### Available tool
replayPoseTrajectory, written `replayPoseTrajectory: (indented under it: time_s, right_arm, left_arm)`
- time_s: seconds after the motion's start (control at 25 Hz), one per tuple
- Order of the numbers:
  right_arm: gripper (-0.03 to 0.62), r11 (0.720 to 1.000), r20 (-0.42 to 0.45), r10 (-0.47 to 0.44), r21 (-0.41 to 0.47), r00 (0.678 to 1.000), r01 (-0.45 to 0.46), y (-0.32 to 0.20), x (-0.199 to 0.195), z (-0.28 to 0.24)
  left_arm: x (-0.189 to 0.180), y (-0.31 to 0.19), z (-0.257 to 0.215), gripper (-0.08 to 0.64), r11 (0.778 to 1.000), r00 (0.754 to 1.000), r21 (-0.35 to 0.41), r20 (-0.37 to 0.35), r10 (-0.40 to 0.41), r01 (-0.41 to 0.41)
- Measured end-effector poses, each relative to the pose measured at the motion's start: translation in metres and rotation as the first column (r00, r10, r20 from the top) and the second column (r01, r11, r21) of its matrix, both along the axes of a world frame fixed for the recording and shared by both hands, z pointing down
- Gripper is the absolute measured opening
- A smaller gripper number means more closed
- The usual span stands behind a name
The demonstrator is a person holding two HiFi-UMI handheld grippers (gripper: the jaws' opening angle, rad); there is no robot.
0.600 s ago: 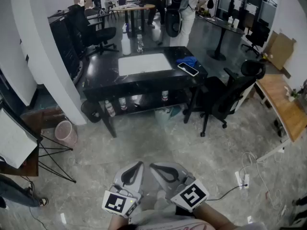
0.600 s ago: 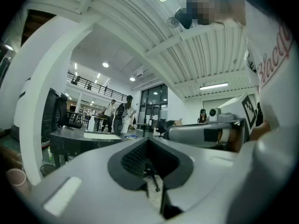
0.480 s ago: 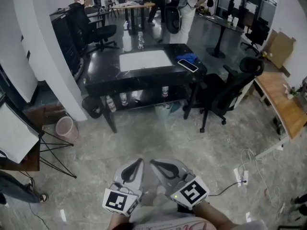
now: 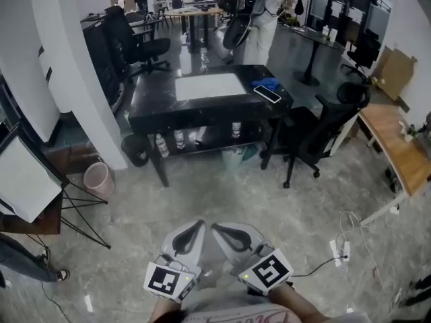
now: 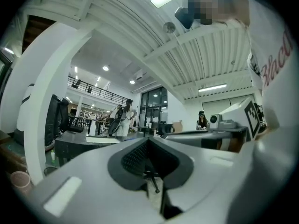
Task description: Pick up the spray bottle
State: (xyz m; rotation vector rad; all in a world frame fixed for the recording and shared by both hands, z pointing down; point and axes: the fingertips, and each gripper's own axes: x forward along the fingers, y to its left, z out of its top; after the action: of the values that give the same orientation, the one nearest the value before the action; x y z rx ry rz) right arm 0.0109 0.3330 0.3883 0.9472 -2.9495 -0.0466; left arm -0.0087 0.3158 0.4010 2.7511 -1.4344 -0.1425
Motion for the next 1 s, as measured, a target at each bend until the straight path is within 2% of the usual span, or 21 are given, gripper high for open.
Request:
replayPoseTrajectory:
  time_s: [0.16,0.48,0.84,1.0]
  right_arm:
    - [0.002,0.998,0.003,-0.048,0.036,0.999,0.048,-0.015,0.000,-0.006]
    - [0.002,0.994,-0.014,-0.096,0.048,0.995,0.096,-0.059,0.012,-0.012]
    - [0.002,0.992,-0.041,-0.127,0.007,0.991,0.127,-0.095,0.019,0.004]
    - [0.002,0.994,-0.026,-0.113,-0.014,0.993,0.112,-0.123,0.018,0.007]
  left_arm:
    - [0.001,-0.022,-0.005,0.000,1.000,1.000,0.018,0.004,-0.014,0.014]
    - [0.015,-0.072,-0.013,0.000,0.996,0.998,0.055,-0.002,-0.068,0.068]
    - [0.024,-0.112,-0.002,0.000,0.997,0.997,0.022,-0.011,-0.080,0.080]
    - [0.022,-0.137,-0.001,0.000,0.997,0.997,0.020,-0.001,-0.079,0.079]
